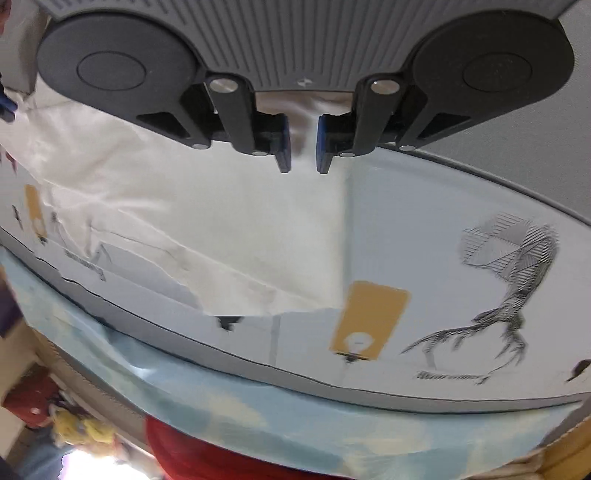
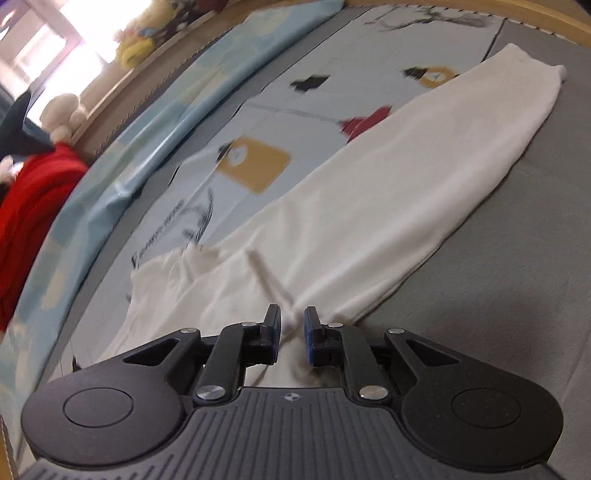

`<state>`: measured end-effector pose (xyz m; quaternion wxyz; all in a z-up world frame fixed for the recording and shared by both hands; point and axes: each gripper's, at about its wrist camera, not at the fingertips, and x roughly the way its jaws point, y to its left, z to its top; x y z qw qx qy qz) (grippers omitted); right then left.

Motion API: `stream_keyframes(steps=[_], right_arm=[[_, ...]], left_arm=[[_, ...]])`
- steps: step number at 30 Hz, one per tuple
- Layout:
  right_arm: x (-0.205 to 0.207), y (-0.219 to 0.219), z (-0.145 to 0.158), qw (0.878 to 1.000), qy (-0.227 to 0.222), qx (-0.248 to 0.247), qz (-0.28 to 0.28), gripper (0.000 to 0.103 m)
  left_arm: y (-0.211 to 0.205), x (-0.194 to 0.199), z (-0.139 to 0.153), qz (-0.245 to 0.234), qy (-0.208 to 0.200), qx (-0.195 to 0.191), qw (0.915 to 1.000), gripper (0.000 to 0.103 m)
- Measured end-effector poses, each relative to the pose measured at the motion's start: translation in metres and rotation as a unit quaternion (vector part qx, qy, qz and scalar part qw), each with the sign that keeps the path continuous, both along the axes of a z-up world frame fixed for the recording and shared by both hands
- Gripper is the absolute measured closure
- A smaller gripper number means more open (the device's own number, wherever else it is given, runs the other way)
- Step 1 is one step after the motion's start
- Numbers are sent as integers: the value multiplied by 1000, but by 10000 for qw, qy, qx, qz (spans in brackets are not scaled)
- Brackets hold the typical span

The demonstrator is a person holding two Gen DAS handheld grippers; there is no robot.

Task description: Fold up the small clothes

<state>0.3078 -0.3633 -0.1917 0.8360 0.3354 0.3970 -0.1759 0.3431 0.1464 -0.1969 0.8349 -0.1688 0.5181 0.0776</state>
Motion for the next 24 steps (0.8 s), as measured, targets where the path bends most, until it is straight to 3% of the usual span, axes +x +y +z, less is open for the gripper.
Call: stream_keyframes(steps=[2,3,6,9,12,14,17,20,24], right_arm=[[-2,-10,4,10000,-64,-38,-62,89],[-3,-17,4,9999,-74,-57,-107,89],[-7,-49,6,9993,-95,-99,-345,87],[-16,-97,10,9958,-187,-293,-843,84],[-30,-147,10,9888,-283,-485,-1383,77],[-38,-179,4,9849,-239,-441,-1655,66],[-49,-220,-6,9787,-221,-359,-2010,62],[-58,-239,-13,9727,-279,-356,-2278,61],[-59,-245,-34,9704,-364,166,-2383,60]], left_arm=[[-2,3,-24,18,621,-22,9981,85],[-4,1,-31,-21,681,-48,9977,85],[-18,3,-11,-257,380,344,9984,84],[-28,3,5,-433,59,288,9986,82],[-32,4,4,-444,84,167,9988,82],[-34,7,-1,-462,179,138,9987,82],[-39,6,1,-550,137,137,9983,82],[-40,5,7,-557,50,183,9983,82],[-37,4,8,-503,4,154,9986,80]])
